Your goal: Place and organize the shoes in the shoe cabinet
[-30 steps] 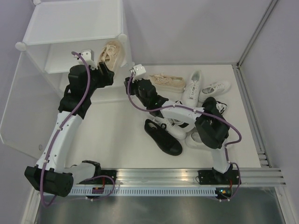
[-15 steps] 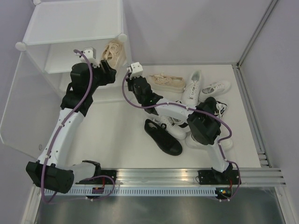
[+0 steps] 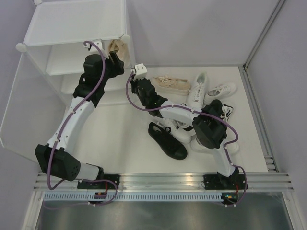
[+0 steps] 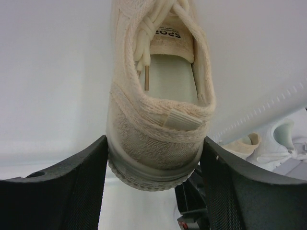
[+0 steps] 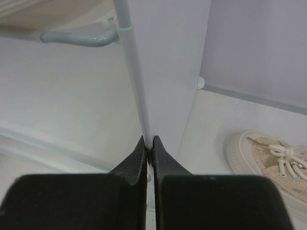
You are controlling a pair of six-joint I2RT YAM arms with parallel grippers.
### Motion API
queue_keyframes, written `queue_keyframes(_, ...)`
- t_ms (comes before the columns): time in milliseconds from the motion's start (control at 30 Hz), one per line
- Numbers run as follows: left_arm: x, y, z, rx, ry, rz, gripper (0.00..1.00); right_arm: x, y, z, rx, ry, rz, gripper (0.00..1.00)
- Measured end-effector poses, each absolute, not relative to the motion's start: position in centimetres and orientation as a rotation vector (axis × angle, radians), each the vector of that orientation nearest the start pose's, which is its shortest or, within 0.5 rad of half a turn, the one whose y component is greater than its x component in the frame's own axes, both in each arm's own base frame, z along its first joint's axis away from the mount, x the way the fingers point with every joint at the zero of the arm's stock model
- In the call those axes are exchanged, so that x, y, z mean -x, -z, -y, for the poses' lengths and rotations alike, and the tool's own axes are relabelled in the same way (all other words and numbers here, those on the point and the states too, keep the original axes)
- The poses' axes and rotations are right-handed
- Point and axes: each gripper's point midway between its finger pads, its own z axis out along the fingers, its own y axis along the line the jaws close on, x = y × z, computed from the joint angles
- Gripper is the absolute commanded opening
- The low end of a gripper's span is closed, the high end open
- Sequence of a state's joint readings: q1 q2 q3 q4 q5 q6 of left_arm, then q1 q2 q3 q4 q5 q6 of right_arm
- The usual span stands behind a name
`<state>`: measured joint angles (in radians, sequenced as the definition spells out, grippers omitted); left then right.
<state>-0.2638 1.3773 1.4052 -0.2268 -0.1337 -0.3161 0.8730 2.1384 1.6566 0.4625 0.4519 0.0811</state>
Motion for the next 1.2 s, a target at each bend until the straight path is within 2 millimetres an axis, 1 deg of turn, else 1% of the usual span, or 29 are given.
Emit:
queue_keyframes(167, -45.6, -35.0, 10.9, 0.163, 0.280, -1.753, 0.27, -46.7, -23.0, -44.3, 0.275, -0.388, -1.578, 0.01)
queue_keyframes(300, -46.7, -35.0, 11.0, 0.173, 0.270, -1.735, 0.28, -46.7, -23.0, -44.3, 0.274, -0.390, -1.579, 0.01)
queue_keyframes(500, -48.2, -35.7, 11.0, 0.196, 0.251, -1.696, 0.29, -46.7, -23.0, -44.3, 0.276, -0.394, -1.582, 0.01)
queue_keyframes(600, -49.0, -36.1, 11.1, 0.206, 0.241, -1.679, 0.32, -46.7, -22.9, -44.3, 0.277, -0.396, -1.582, 0.01)
queue_keyframes(667, -49.3, -36.2, 11.1, 0.208, 0.235, -1.672, 0.34, -46.7, -22.9, -44.3, 0.277, -0.396, -1.582, 0.01)
queue_keyframes(700, -49.4, -36.3, 11.2, 0.209, 0.231, -1.668, 0.37, -46.7, -22.9, -44.3, 0.277, -0.396, -1.582, 0.01)
queue_keyframes(800, -49.5, -36.1, 11.4, 0.207, 0.220, -1.667, 0.38, -46.7, -22.9, -44.3, 0.276, -0.394, -1.583, 0.01)
queue_keyframes(867, -49.5, -36.1, 11.6, 0.209, 0.214, -1.664, 0.41, -46.7, -22.9, -44.3, 0.275, -0.394, -1.583, 0.02)
queue_keyframes(1000, -49.6, -36.1, 11.8, 0.210, 0.205, -1.658, 0.57, -46.7, -22.9, -44.3, 0.271, -0.398, -1.584, 0.11)
queue_keyframes(1033, -49.6, -36.1, 11.8, 0.210, 0.203, -1.658, 0.61, -46.7, -22.9, -44.3, 0.266, -0.403, -1.585, 0.18)
queue_keyframes(1067, -49.6, -36.1, 11.8, 0.211, 0.201, -1.657, 0.65, -46.7, -22.9, -44.4, 0.259, -0.410, -1.587, 0.20)
queue_keyframes(1100, -49.6, -36.1, 11.8, 0.211, 0.200, -1.657, 0.67, -46.6, -22.9, -44.4, 0.254, -0.418, -1.590, 0.23)
queue_keyframes(1133, -49.6, -36.1, 11.8, 0.212, 0.199, -1.657, 0.70, -46.6, -22.8, -44.4, 0.251, -0.424, -1.594, 0.30)
queue_keyframes(1200, -49.5, -36.1, 11.8, 0.212, 0.198, -1.656, 0.77, -46.4, -22.6, -44.6, 0.252, -0.440, -1.604, 0.35)
